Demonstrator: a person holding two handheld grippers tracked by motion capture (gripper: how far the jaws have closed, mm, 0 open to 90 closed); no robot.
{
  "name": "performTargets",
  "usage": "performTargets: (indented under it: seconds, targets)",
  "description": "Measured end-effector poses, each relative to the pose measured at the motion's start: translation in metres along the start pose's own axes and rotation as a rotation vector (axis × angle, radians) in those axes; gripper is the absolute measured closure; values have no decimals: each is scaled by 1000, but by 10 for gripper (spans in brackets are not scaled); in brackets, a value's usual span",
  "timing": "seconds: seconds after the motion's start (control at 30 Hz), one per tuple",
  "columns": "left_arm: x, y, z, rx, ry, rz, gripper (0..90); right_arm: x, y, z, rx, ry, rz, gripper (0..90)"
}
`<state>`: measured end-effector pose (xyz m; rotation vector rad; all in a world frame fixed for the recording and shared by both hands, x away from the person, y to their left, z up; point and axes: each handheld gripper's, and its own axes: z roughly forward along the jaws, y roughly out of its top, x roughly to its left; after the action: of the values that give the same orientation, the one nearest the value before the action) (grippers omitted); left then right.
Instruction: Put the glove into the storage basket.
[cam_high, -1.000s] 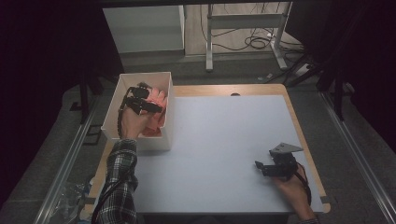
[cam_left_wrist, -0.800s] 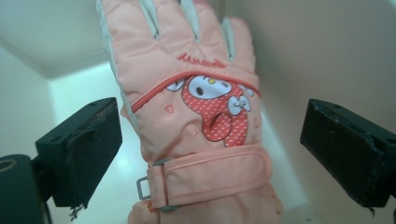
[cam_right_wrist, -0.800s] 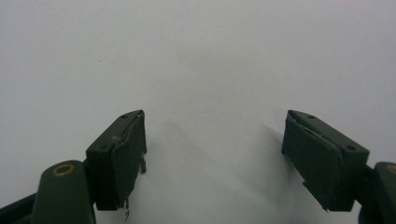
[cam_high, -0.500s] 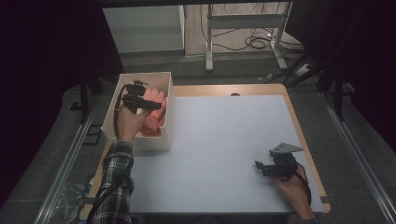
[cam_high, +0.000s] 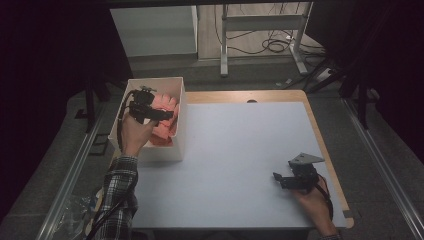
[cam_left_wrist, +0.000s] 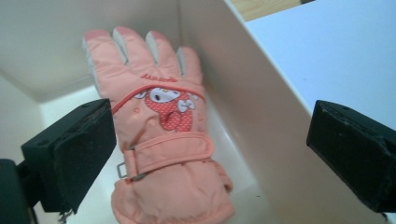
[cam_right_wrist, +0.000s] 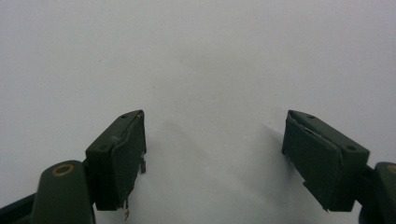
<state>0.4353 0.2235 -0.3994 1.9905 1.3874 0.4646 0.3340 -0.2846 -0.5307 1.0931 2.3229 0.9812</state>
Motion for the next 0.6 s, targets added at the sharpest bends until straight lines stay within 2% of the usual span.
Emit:
performTargets:
  seconds: [0.13, 0.33, 0.6]
  targets:
    - [-8, 0, -8, -26, -24, 30, 10, 0, 0, 0, 0, 0, 0, 219]
    - [-25, -1, -15, -40, -56, 70, 4, 0, 0, 0, 0, -1, -1, 219]
    - [-53, -2, -19, -61, -101, 146, 4, 0, 0, 0, 0, -1, -1, 218]
